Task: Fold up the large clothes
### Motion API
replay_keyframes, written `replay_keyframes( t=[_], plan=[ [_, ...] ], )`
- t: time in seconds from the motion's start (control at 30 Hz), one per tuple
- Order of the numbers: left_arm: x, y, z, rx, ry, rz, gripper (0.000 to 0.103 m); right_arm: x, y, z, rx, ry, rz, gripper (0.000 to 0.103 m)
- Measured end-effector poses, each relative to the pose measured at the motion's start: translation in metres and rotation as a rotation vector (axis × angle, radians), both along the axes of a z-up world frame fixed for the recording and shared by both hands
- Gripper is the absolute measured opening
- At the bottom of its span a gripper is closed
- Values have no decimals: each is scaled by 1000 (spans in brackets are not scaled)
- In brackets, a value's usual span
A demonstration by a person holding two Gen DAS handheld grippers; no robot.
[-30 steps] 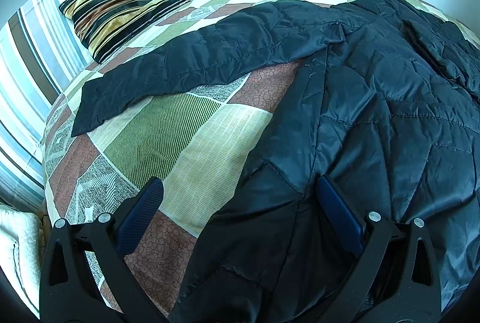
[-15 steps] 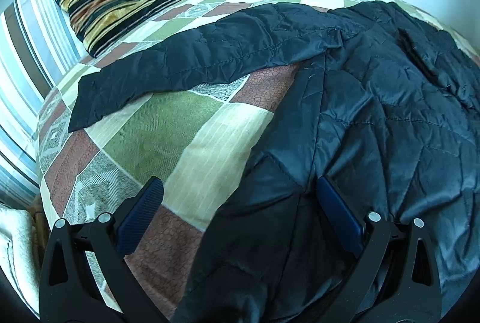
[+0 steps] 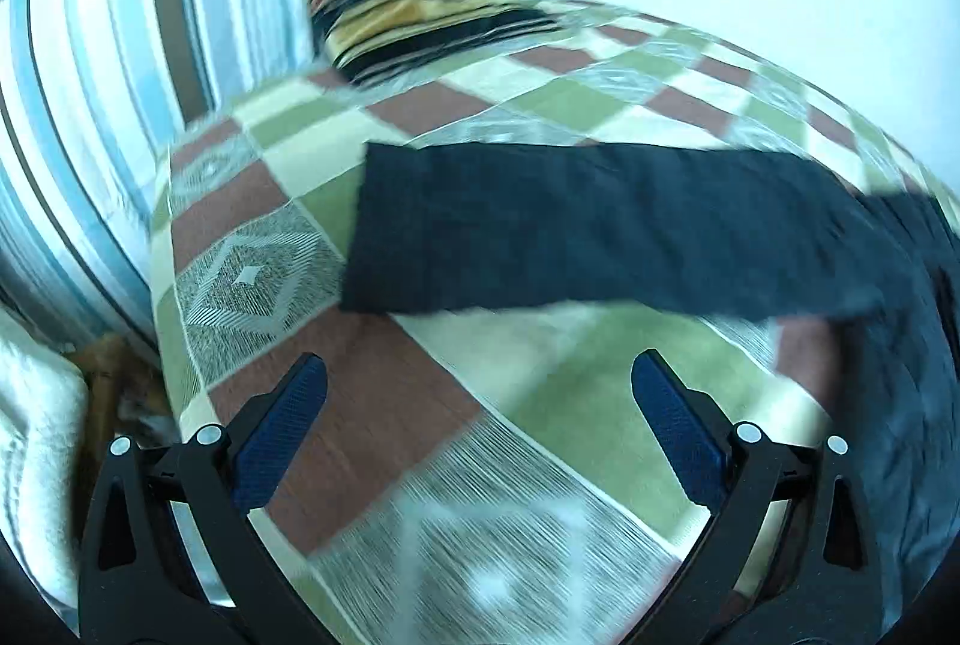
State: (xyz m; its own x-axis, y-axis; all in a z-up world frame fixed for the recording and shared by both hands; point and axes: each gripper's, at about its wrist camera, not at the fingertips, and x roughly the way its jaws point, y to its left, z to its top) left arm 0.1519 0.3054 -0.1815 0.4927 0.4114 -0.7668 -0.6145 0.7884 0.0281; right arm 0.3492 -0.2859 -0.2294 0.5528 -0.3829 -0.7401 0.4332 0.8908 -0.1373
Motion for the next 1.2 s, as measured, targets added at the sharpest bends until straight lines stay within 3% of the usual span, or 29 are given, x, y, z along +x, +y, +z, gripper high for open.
replay_keyframes(
  t=[0.13,0.3,0.4,0.47,0.57,0.7,0.87,0.97,1.03,1.13,1.2],
  plan=[
    [8,53,-11,-118,-33,62,101,0,-1,-1,6,2,-3,82],
    [19,94,-27,-262,-92,55,101,2,-3,-3,9,8,-9,84],
    [23,102,-30,-277,-131,-14,101,2,-4,-3,7,9,-10,84],
    [26,108,-31,-329,-165,-93,101,3,-4,-3,6,9,-10,84],
    [28,117,-32,-351,-188,-128,101,3,-4,-3,6,9,-10,85],
    [33,115,-30,-349,-147,-175,101,3,-4,-3,8,8,-9,85],
    [35,108,-29,-427,-171,-263,97,3,-4,-4,7,8,-9,85],
    [34,111,-31,-423,-174,-248,83,2,-4,-3,8,8,-9,85],
    [32,122,-32,-476,-213,-213,71,3,-4,-3,8,8,-9,85],
    [30,134,-36,-534,-235,-165,46,3,-4,-3,7,8,-9,85],
    [31,132,-35,-482,-193,-159,25,2,-4,-3,7,8,-9,85]
  ],
)
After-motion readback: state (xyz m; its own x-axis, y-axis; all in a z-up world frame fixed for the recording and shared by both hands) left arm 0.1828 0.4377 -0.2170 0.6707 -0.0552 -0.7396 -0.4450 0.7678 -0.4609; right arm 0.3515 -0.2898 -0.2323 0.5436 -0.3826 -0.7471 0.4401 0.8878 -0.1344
